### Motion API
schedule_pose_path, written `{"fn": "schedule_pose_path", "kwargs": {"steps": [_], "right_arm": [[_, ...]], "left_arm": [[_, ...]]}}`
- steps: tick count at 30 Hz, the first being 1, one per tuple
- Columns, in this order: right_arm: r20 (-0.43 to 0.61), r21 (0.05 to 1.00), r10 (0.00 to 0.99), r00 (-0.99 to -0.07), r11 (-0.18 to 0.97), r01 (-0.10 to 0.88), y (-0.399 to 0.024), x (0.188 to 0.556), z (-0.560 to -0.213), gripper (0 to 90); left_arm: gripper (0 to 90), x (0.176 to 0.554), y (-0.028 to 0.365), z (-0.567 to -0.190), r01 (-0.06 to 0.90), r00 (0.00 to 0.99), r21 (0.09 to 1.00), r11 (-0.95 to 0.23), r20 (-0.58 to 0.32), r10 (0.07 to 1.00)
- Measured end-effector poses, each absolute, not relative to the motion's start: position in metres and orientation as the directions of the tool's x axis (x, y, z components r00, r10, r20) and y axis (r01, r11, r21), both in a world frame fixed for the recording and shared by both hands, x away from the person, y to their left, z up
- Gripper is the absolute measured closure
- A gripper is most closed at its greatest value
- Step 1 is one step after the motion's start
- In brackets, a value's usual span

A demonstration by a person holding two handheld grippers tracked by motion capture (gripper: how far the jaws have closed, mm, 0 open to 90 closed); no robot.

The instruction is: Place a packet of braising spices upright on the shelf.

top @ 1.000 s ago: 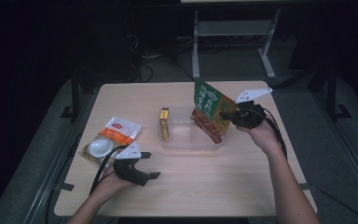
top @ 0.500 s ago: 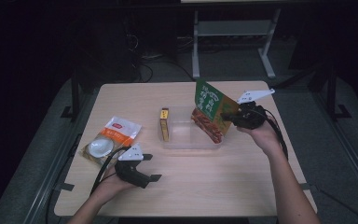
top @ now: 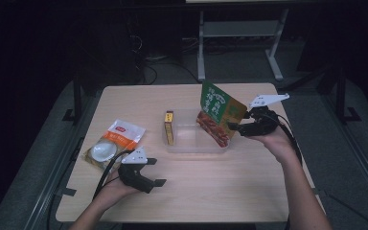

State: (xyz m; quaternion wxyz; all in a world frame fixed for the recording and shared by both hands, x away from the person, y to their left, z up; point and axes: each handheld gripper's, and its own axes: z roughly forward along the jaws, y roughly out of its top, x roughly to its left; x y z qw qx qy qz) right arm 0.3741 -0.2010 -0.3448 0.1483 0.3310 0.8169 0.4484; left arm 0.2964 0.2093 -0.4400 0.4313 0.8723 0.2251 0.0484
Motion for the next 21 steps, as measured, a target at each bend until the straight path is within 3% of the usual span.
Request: {"fn": "schedule_pose_path", "kwargs": {"steps": [7,21], "right_arm": [[0.047,0.830,0.687,-0.726,0.377,0.410,-0.206,0.363,-0.352,28.2],[0.058,0.791,0.700,-0.712,0.403,0.460,-0.215,0.332,-0.387,25.5]], "left_arm": [[12.9,0.298,0.213,-0.439,0.324,0.902,0.765,-0.556,-0.074,0.425],[12.7,0.293,0.226,-0.433,0.342,0.896,0.766,-0.544,-0.093,0.433]]}}
